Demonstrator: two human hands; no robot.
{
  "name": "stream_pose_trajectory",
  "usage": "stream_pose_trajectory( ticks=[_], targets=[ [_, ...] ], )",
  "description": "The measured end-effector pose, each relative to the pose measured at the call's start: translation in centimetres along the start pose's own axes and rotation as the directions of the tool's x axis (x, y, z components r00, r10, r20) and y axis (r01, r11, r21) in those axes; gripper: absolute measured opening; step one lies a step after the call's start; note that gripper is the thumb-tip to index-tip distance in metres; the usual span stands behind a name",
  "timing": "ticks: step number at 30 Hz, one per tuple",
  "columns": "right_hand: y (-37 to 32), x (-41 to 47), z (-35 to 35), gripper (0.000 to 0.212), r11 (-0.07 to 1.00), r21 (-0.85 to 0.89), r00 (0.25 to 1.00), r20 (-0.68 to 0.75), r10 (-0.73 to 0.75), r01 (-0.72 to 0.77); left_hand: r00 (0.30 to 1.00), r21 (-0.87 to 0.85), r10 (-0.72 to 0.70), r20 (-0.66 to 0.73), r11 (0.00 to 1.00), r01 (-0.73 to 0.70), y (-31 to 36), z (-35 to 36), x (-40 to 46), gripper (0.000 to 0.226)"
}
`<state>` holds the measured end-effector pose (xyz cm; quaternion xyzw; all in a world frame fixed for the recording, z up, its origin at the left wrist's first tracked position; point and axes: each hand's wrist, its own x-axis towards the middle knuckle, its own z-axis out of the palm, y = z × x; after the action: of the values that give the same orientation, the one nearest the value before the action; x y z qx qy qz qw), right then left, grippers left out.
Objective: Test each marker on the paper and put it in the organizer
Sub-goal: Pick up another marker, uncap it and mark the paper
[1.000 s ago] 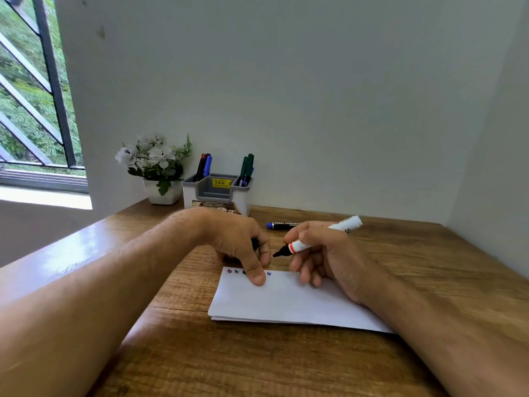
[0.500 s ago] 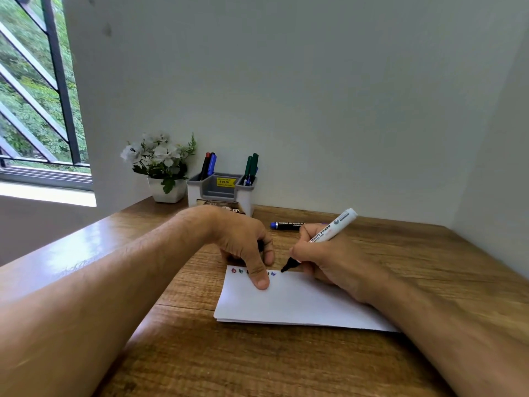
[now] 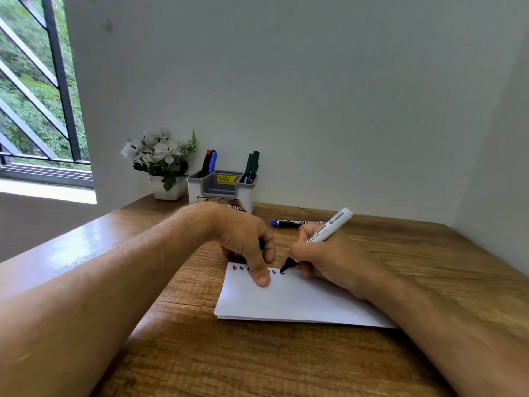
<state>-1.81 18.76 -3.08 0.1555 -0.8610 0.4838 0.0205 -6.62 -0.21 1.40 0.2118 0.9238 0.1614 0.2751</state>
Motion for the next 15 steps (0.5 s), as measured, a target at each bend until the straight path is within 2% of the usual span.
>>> stream_pose_trajectory(
  ticks=[15],
  targets=[
    [-0.53,-0.46,-0.20,0.016,1.000,0.002,1.000,-0.013,0.008,-0.008,1.000,0.011,-0.009,-0.004,1.000,0.009,0.13,0.05,0.00,0.031]
  ],
)
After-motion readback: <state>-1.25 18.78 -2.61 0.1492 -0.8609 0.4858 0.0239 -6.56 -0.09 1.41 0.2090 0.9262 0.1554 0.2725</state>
